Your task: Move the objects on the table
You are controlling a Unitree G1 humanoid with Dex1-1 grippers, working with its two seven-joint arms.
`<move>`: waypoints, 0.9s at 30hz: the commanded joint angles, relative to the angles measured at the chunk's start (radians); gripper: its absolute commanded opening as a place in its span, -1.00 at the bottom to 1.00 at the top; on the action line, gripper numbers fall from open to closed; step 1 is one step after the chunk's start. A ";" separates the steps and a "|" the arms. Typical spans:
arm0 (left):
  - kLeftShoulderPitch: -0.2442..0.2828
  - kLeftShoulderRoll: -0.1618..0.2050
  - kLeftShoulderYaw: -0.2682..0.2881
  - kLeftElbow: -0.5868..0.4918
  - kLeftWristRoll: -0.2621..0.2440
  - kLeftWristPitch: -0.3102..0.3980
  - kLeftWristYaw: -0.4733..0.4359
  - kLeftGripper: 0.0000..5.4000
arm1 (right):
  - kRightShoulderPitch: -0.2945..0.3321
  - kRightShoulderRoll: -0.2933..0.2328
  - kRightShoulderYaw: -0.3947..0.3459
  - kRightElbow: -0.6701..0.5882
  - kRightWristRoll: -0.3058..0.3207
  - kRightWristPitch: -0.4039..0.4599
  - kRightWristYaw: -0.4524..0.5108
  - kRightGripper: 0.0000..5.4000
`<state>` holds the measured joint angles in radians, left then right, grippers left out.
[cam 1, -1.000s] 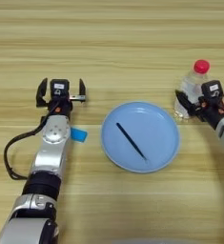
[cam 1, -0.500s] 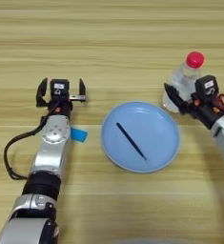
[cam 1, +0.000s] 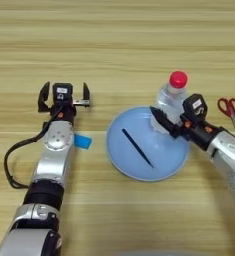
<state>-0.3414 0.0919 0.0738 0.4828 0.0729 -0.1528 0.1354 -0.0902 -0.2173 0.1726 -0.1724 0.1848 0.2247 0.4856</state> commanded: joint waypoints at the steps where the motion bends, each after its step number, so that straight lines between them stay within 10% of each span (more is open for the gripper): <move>1: -0.008 -0.002 -0.002 -0.003 0.003 0.003 0.004 1.00 | 0.002 0.002 0.029 -0.007 -0.017 -0.014 0.006 0.18; 27: -0.010 -0.005 -0.001 -0.002 0.002 0.003 0.006 1.00 | -0.016 0.015 0.033 0.132 -0.044 -0.061 0.003 0.17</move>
<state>-0.3414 0.0907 0.0738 0.4828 0.0728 -0.1528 0.1359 -0.1001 -0.2011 0.2053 -0.0639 0.1525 0.1632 0.4893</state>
